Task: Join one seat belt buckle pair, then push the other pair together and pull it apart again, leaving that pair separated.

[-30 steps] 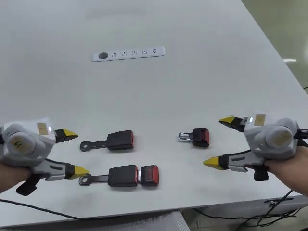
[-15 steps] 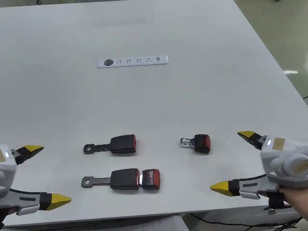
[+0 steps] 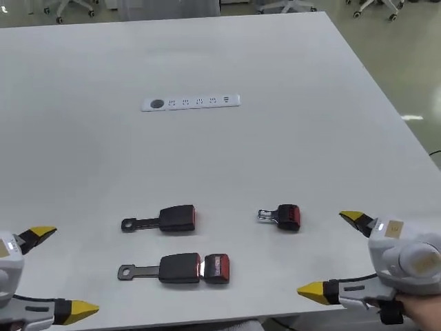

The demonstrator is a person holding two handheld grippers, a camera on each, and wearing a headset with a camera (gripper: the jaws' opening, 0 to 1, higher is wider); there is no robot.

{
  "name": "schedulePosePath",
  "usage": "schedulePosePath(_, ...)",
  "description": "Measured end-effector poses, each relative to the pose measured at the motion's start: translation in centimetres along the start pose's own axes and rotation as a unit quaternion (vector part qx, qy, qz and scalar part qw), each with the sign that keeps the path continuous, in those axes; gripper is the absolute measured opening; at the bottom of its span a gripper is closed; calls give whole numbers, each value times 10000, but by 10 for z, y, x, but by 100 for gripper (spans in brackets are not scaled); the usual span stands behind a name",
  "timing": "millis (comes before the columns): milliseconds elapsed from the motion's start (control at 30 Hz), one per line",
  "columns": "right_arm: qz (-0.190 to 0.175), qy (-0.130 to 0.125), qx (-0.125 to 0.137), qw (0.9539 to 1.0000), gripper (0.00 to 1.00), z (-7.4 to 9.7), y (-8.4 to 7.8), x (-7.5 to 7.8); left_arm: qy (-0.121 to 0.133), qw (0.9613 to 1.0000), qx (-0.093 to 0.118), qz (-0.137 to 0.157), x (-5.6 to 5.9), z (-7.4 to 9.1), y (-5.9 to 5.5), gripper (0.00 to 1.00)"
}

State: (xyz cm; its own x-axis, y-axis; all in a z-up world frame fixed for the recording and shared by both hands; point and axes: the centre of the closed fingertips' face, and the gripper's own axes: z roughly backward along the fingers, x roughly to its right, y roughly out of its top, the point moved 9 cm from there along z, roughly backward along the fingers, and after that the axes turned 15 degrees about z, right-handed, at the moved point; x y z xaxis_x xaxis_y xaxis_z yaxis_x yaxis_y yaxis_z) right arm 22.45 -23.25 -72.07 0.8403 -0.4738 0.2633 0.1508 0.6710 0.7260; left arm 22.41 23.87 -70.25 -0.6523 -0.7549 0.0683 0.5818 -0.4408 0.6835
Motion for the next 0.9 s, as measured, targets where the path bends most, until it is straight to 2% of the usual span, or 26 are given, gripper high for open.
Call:
schedulePosePath(300,68,-214,91,9997,100,3,3,1,-41,10000,18,-7,3,0,-1,100)
schedulePosePath(633,4,-213,94,9997,100,2,1,-3,-34,10000,39,-21,3,1,0,100)
schedulePosePath(767,-30,-237,73,9997,100,3,-2,-2,-98,9997,171,147,4,1,2,100)
schedulePosePath(900,-52,-332,115,9994,100,4,-2,0,-64,9996,188,218,3,1,0,100)
